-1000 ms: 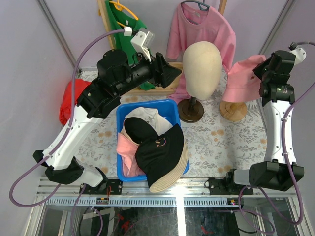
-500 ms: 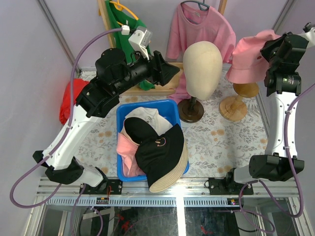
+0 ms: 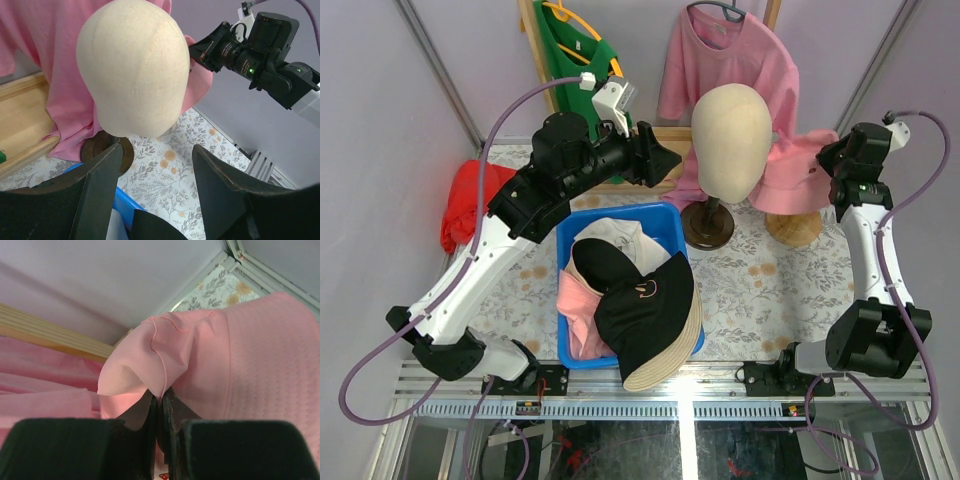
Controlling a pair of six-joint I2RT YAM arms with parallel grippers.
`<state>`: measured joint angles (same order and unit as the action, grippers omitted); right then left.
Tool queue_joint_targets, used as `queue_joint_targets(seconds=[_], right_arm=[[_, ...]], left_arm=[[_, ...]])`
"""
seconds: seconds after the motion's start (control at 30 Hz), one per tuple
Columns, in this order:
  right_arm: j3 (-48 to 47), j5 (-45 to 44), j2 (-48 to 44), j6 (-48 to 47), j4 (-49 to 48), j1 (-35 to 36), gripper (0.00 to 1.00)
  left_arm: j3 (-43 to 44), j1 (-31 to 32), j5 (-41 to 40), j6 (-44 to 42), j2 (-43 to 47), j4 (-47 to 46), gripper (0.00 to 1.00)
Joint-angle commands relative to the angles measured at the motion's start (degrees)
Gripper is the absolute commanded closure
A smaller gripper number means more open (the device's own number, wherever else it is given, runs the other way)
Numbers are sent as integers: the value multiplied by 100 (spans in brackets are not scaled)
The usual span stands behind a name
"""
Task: Stack the hats
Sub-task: Place the hat on the hat stand.
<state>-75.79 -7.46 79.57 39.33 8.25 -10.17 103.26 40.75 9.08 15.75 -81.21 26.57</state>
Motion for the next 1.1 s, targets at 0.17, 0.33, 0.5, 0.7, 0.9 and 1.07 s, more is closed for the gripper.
queue_joint_targets(seconds=[0.17,0.33,0.5,0.7,0.9,1.07], right_arm=[[165,-140,-941,85,-256,-20,100],[607,-418,-1261,120,-32,-36,100],[1093,-601,-1453,284,13,-106,100],[1502,-655,-1501,583,20,-318,99],[1801,-543,-1513,953,-103,-666,96],[1740,-333,-1282,1151,-200,-800,92]], left_arm=[[-129,-43,164,66,364,-495,42],[-195,-39,261,87,423,-479,42],[-264,-40,324,86,401,-484,42],[-392,-40,339,113,408,-581,42],[-443,-37,336,172,383,-677,43],[-413,-37,322,183,332,-723,43]])
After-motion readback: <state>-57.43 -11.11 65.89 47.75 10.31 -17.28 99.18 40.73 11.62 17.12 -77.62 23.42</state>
